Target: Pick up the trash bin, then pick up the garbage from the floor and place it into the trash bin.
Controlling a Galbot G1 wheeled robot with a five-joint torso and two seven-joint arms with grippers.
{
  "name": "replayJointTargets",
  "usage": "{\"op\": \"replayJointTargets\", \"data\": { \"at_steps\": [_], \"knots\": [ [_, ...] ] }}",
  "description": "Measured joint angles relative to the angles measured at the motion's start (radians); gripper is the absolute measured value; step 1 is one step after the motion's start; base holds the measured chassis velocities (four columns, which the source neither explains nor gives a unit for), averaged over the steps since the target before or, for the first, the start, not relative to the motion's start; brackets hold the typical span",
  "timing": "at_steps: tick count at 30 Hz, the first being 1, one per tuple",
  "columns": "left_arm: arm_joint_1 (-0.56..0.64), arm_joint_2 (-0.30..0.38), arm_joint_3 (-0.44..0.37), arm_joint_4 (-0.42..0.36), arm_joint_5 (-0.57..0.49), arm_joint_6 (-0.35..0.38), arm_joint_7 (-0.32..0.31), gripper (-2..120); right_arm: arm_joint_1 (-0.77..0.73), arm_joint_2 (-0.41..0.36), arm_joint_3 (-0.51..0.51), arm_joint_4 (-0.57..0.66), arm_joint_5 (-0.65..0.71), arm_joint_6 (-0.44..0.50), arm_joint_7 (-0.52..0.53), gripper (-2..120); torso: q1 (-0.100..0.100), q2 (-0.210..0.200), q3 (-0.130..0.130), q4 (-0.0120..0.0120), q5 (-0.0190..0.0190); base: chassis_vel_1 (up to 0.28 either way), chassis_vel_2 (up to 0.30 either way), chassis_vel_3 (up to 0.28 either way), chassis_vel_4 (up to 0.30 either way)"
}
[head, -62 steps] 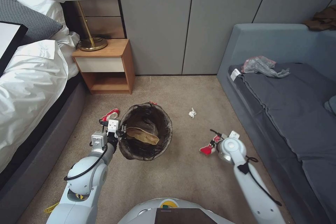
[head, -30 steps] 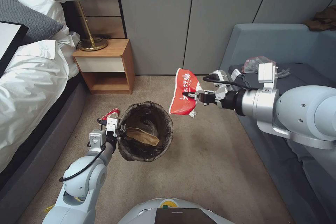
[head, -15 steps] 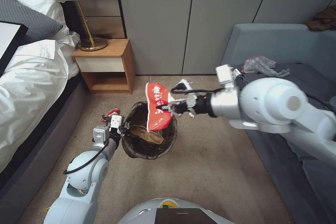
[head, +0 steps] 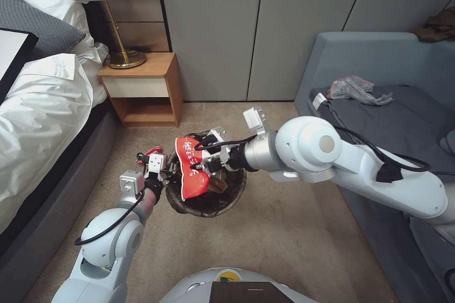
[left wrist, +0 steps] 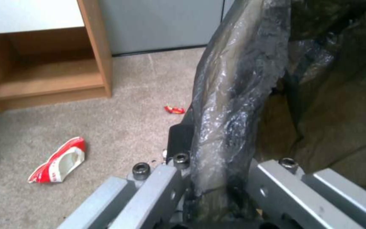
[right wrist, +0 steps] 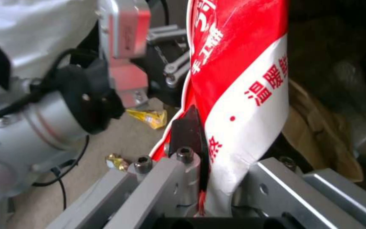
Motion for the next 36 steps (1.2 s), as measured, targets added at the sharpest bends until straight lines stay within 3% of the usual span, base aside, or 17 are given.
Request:
{"op": "replayJointTargets", "data": {
  "at_steps": [11,22,26,28,36],
  "knots": [
    [0.001,-0.002,-0.010,-0.005,-0.011,-0.002,-0.001,2,-0.009,0.012,-0.032,-0.039,-0.047,0.000,0.020,5,0.000,0.000,0.000,0.0000,0.0000,0.000,0.000,0.000,0.000],
    [0.004,0.004,-0.014,-0.003,-0.015,-0.002,-0.005,2,-0.018,0.013,-0.019,-0.042,-0.097,0.000,0.056,48,0.000,0.000,0.000,0.0000,0.0001,0.000,0.000,0.000,0.000],
    [0.004,0.004,-0.015,-0.005,-0.016,-0.003,-0.006,2,-0.018,0.011,-0.012,-0.036,-0.099,0.000,0.059,58,0.000,0.000,0.000,0.0000,0.0001,0.000,0.000,0.000,0.000],
    [0.005,0.004,-0.015,-0.006,-0.016,-0.003,-0.007,2,-0.017,0.007,-0.003,-0.028,-0.104,0.000,0.063,71,0.000,0.000,0.000,-0.0001,0.0001,0.000,0.000,0.000,0.000],
    [0.007,0.005,-0.017,-0.007,-0.016,-0.003,-0.008,2,-0.024,-0.010,0.022,-0.023,-0.111,0.000,0.063,96,0.000,0.000,0.000,0.0000,0.0002,0.000,0.000,0.000,0.000]
  ]
}}
